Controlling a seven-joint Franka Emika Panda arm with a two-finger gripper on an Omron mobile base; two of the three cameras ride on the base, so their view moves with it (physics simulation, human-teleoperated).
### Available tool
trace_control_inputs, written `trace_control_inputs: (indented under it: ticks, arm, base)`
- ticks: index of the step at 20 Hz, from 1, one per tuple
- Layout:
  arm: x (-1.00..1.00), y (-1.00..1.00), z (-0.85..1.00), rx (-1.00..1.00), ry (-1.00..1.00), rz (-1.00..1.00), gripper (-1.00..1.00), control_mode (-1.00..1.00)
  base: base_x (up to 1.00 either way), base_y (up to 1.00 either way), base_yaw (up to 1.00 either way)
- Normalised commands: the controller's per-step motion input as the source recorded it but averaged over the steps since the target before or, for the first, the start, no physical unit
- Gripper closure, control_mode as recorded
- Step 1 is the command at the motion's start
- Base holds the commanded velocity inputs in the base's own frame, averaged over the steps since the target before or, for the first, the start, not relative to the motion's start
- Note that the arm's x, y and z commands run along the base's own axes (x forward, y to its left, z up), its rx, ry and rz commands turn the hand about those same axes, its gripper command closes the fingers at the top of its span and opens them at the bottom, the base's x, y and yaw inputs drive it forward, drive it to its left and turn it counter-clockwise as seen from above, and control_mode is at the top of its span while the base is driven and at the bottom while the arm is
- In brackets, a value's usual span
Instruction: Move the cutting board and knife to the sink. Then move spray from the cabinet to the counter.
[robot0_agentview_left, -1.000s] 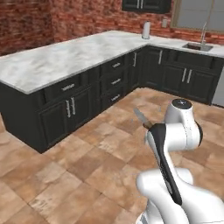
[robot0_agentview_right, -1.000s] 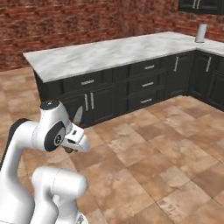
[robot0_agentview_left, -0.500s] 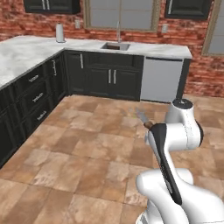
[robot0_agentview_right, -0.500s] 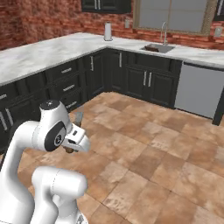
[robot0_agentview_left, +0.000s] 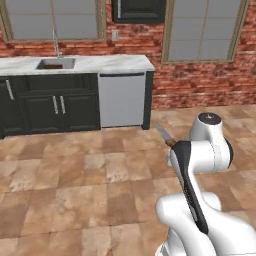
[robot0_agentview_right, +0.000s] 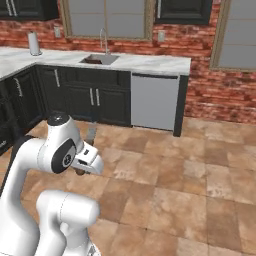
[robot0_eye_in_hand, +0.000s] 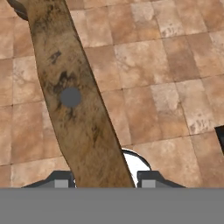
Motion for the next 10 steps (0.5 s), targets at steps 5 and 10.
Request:
trace_control_inputs:
  ticks: [5, 10]
  arm:
    - [0.00, 0.00, 0.00, 0.00, 0.00, 0.00, 1.00, 1.00]
    - [0.00, 0.00, 0.00, 0.00, 0.00, 0.00, 1.00, 1.00]
  base:
    - [0.76, 0.16, -0.17]
    - [0.88, 0.20, -0.14]
